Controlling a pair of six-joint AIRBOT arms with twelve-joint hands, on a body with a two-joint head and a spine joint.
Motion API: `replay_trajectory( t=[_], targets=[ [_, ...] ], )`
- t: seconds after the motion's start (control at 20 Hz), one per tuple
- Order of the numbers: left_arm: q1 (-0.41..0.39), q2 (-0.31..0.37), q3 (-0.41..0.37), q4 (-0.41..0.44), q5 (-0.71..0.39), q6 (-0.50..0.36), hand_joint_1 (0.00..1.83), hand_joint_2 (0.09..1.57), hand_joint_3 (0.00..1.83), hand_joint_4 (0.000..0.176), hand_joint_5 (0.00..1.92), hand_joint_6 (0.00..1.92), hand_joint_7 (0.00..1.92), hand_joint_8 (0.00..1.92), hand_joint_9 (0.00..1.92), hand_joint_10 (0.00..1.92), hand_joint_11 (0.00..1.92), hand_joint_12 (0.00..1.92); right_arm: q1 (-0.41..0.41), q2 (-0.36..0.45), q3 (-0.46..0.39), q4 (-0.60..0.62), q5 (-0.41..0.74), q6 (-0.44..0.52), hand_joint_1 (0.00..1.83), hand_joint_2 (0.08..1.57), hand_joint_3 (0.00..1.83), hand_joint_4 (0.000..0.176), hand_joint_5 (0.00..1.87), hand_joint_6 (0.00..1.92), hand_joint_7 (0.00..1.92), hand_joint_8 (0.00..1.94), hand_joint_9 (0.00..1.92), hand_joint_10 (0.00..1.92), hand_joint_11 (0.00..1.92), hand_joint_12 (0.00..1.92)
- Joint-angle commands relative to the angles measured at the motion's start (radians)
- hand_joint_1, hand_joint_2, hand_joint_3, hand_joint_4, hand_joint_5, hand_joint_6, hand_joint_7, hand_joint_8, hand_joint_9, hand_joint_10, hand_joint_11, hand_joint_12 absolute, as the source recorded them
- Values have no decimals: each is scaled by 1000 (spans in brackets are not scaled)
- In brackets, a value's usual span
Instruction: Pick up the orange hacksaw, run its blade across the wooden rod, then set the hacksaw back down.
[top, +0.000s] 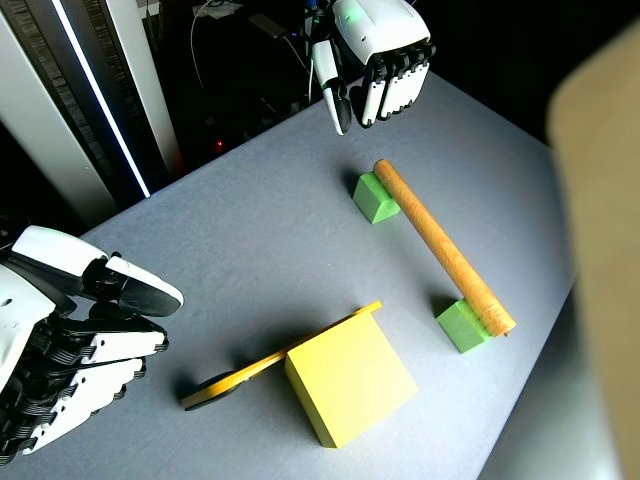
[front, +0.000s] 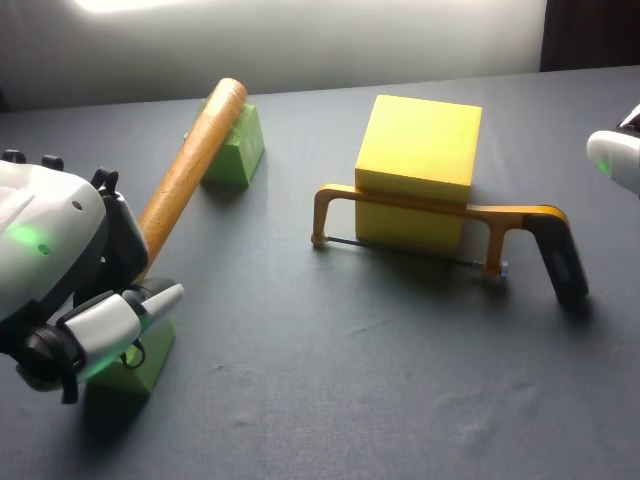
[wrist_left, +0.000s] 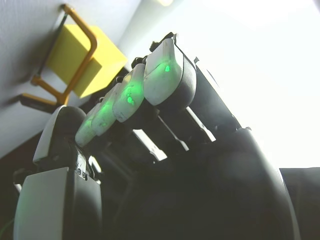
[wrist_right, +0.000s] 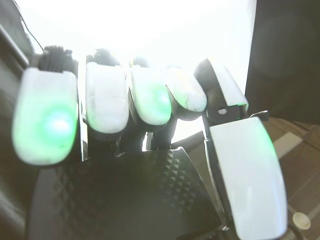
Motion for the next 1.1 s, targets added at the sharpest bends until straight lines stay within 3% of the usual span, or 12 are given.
replay_trajectory(
  t=[0.0,0.05,0.1,0.3,0.45,0.5,0.55,0.6,0.7,0.8,0.9,1.05],
  targets=[
    [-16,8,4,57,-91,6,0,1119,255,0,0,8,3,5,0,10,0,0,14,6,0,-14,114,-2,115,1187,104,0,335,77,347,75,288,102,0,733],
    [-17,8,4,57,-91,8,0,1119,255,0,0,8,3,5,0,10,0,0,16,6,0,2,113,-8,115,1187,104,0,335,77,347,75,288,102,0,733],
    [-17,8,4,57,-91,8,0,1234,22,0,0,0,0,0,0,0,0,0,20,4,0,22,111,-19,104,1236,3,0,377,6,383,4,330,14,0,744],
    [-26,9,8,47,-91,29,0,1236,16,0,0,0,3,1,8,3,3,1,27,1,0,56,113,-39,82,1249,4,0,379,1,367,0,316,2,0,677],
    [-24,9,7,3,-58,30,0,1231,9,0,47,15,50,16,38,13,44,22,42,-4,1,152,111,-85,198,1233,0,0,379,1,375,1,342,5,0,785],
    [-22,9,6,-3,-46,30,0,1229,7,0,58,16,57,16,50,15,52,28,42,-6,1,162,111,-92,300,1209,0,0,366,4,368,2,337,3,0,779],
    [-18,10,4,-6,-37,30,0,1222,1,0,94,19,97,12,94,2,10,233,41,-8,1,172,107,-96,606,1143,0,0,352,1,342,0,311,1,0,773],
    [-11,12,1,-6,-34,30,0,1209,0,0,94,10,88,3,84,1,1,225,41,-9,1,180,90,-96,875,1094,0,0,309,0,284,0,264,0,0,697],
    [15,16,-3,10,-35,15,0,1213,0,0,106,7,105,5,104,7,0,255,41,-8,1,187,52,-86,1100,1030,0,0,254,2,224,1,215,1,0,664],
    [49,16,3,52,-45,-33,0,1216,0,0,115,3,124,4,116,5,0,315,47,-8,1,208,27,-72,1140,999,0,0,188,0,135,0,127,0,0,519],
    [104,16,4,86,-75,-77,0,1214,0,0,92,2,102,2,98,1,0,227,61,-9,1,284,-25,-48,1192,958,0,0,208,6,147,4,137,6,0,544],
    [204,16,-4,128,-150,-139,0,1215,1,0,158,4,176,8,166,9,0,406,80,-13,1,371,-116,-22,1224,1002,7,0,204,1,154,2,124,3,0,536]
  ],
)
